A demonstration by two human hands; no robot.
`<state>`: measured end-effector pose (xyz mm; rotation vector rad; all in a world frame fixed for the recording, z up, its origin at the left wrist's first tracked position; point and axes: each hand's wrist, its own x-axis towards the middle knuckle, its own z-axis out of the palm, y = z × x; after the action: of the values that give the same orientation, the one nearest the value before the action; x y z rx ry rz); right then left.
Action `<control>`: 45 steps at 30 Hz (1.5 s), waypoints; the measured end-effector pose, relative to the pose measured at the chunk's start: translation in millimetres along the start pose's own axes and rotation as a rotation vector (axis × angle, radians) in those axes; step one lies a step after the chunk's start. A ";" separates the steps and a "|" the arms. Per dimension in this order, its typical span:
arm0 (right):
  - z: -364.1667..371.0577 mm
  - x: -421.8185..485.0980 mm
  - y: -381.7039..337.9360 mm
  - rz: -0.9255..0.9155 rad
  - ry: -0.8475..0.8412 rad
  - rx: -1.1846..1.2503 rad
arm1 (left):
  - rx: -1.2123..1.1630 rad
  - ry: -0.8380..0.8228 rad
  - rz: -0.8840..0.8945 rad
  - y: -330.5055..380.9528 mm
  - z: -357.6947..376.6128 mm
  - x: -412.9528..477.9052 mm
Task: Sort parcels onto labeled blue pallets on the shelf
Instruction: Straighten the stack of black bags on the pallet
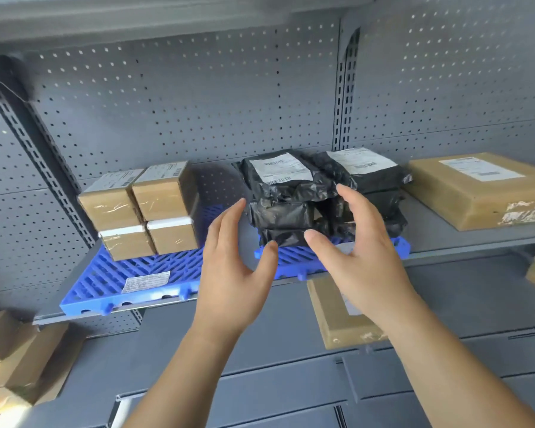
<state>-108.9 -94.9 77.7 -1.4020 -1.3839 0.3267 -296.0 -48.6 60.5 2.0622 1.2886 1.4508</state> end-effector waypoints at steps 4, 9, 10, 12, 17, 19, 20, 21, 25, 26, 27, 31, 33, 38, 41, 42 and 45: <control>-44.3 23.6 23.2 -0.026 0.026 -0.016 | 0.022 0.024 -0.013 19.4 33.8 13.9; -79.7 50.7 47.1 -0.039 0.013 -0.044 | 0.082 0.078 -0.014 32.1 55.0 30.4; -83.7 55.9 51.6 -0.036 0.007 -0.046 | 0.088 0.088 -0.015 32.1 57.5 33.9; -88.9 65.8 60.3 -0.033 0.004 -0.064 | 0.103 0.107 -0.020 30.4 60.8 41.1; -93.2 91.2 79.0 0.003 0.031 -0.102 | 0.061 0.133 -0.092 20.4 65.8 63.0; -92.2 101.4 85.1 0.033 0.042 -0.089 | -0.031 0.152 -0.164 12.8 66.8 73.6; -91.1 106.6 88.4 0.048 0.051 -0.080 | -0.079 0.165 -0.205 7.8 67.2 79.1; -89.6 111.9 91.9 0.064 0.063 -0.070 | -0.126 0.176 -0.241 2.3 67.2 84.4; -80.3 135.1 108.0 0.192 0.113 0.031 | -0.271 0.170 -0.353 -23.5 68.2 103.6; -77.3 140.2 112.0 0.244 0.122 0.091 | -0.284 0.150 -0.367 -28.6 69.3 107.5; -74.3 144.0 116.0 0.302 0.136 0.160 | -0.320 0.130 -0.383 -34.2 70.2 111.3; -66.1 153.7 137.6 0.438 0.142 0.383 | -0.598 0.085 -0.483 -49.6 75.4 125.9; -64.2 155.1 146.7 0.422 0.116 0.393 | -0.732 0.027 -0.516 -50.6 79.5 128.3; -62.7 163.1 156.1 0.380 0.074 0.389 | -0.938 -0.109 -0.576 -45.9 84.2 135.6; -62.9 168.9 165.4 0.405 0.050 0.391 | -0.948 -0.135 -0.632 -47.6 85.9 138.5; -62.5 170.3 168.3 0.418 0.029 0.401 | -0.951 -0.148 -0.628 -47.5 86.9 138.5; -59.8 176.4 176.3 0.452 -0.050 0.445 | -0.955 -0.200 -0.603 -45.9 91.9 137.2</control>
<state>83.6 70.9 41.9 -1.3180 -0.9405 0.9119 -227.4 108.2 69.9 1.0359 0.7746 1.1767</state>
